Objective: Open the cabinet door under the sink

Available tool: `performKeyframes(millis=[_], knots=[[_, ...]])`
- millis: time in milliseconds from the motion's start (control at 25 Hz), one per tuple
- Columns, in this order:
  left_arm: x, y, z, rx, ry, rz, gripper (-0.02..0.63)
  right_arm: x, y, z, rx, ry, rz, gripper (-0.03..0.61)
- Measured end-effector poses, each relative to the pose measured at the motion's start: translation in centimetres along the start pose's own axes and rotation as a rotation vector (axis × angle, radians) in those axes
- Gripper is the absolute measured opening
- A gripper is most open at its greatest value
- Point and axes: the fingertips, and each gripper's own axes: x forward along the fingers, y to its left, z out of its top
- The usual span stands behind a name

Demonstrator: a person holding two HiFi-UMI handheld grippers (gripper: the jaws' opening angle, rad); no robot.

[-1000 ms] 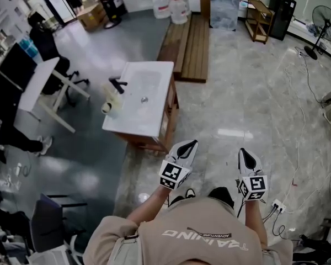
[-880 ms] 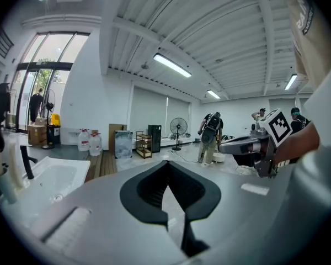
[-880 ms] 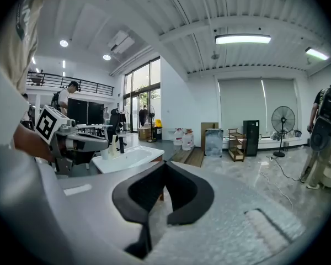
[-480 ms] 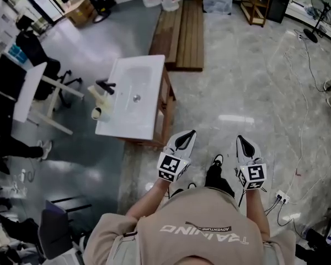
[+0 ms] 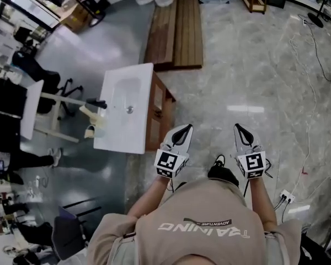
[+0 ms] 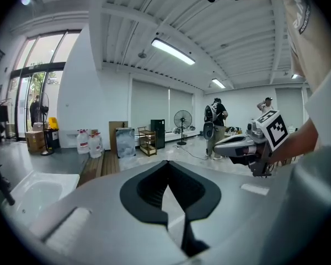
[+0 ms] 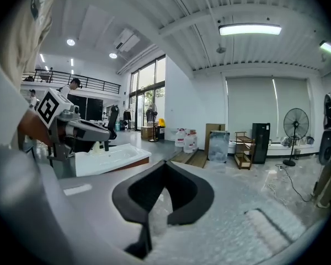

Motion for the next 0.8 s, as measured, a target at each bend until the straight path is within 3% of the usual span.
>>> performKeyframes(millis=[280,800], knots=[[5.4,-0.5,1.5,-0.029,-0.003,0.02,0.018,2.9,-5.6,1.1,-0.007,-0.027,0.024,0.0],[10.8,1.8,2.0,0.005,0.035,-0.012,0.018,5.5,-8.3,-0.6,0.043,0.039,0.015,0.002]])
